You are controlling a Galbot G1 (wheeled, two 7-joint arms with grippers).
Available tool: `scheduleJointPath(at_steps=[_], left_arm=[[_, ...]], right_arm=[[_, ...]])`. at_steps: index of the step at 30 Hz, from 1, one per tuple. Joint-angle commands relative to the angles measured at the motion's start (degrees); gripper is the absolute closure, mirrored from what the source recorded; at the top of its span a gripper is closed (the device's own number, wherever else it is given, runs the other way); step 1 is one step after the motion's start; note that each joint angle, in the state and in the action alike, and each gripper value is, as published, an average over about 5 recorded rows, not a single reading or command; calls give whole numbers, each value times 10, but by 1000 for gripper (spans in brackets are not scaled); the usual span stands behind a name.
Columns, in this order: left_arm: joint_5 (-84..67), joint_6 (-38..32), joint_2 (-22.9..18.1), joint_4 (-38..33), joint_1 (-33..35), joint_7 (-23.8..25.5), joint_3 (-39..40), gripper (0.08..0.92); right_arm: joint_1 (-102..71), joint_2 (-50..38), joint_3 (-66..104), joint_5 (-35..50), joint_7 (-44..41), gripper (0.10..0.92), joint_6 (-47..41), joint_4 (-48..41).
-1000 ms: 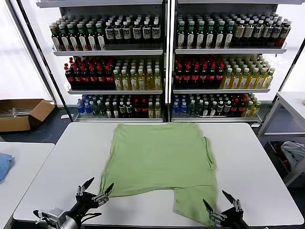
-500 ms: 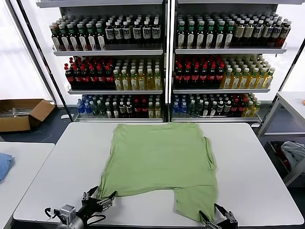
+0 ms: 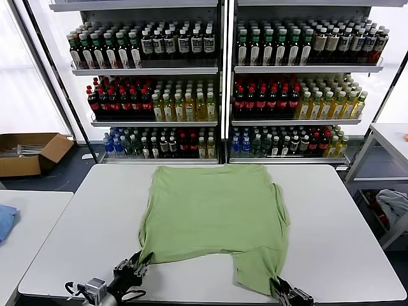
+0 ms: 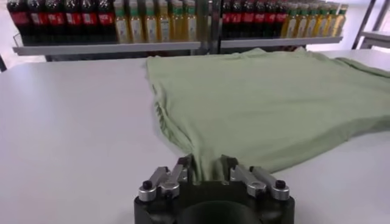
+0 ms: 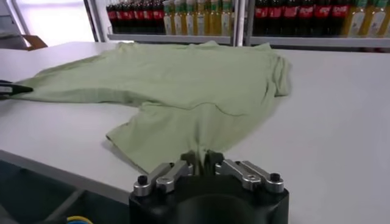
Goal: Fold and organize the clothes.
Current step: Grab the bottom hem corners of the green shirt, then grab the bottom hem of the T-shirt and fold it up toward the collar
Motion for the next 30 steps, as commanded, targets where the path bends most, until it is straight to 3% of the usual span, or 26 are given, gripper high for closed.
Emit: scheduleJointPath(at_steps=[1, 7, 15, 24, 30], left_arm=[[40, -11, 0, -10, 6, -4, 12, 779], [40, -11, 1, -47, 24, -10, 1, 890], [39, -4, 5, -122, 89, -13, -30, 898], [31, -1, 22, -184, 173, -10, -78, 897], [13, 7, 30, -194, 158, -11, -80, 898]], right_arm=[[-1, 1, -1, -2, -12, 919, 35, -3], [-28, 6, 35, 1, -64, 919, 103, 8], [-94, 8, 66, 27, -139, 919, 153, 30], [-151, 6, 103, 48, -160, 919, 180, 48], [-122, 6, 92, 97, -137, 919, 171, 58]])
